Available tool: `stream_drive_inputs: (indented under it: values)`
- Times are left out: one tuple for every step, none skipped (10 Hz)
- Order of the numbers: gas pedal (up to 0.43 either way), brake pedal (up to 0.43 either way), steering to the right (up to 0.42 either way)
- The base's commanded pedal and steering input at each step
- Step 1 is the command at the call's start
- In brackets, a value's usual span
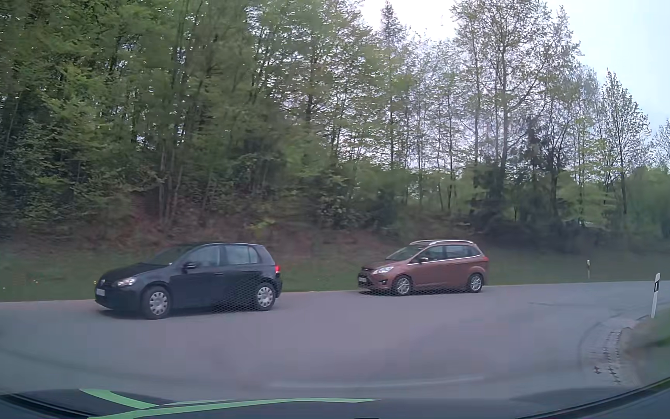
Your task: Follow the waypoints while adhering to traffic rules and regulations
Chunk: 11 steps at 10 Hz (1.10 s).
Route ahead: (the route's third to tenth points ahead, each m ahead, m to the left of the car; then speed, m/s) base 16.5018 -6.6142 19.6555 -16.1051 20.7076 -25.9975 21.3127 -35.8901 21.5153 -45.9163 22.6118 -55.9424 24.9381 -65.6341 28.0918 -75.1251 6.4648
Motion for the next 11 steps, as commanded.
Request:
stream_drive_inputs:
  values:
    - [0.079, 0.000, 0.231]
    - [0.079, 0.000, 0.239]
    - [0.079, 0.000, 0.243]
    - [0.079, 0.000, 0.244]
    - [0.087, 0.000, 0.252]
    - [0.087, 0.000, 0.260]
    - [0.087, 0.000, 0.267]
    - [0.087, 0.000, 0.280]
    - [0.098, 0.000, 0.289]
    - [0.110, 0.000, 0.290]
    - [0.118, 0.000, 0.291]
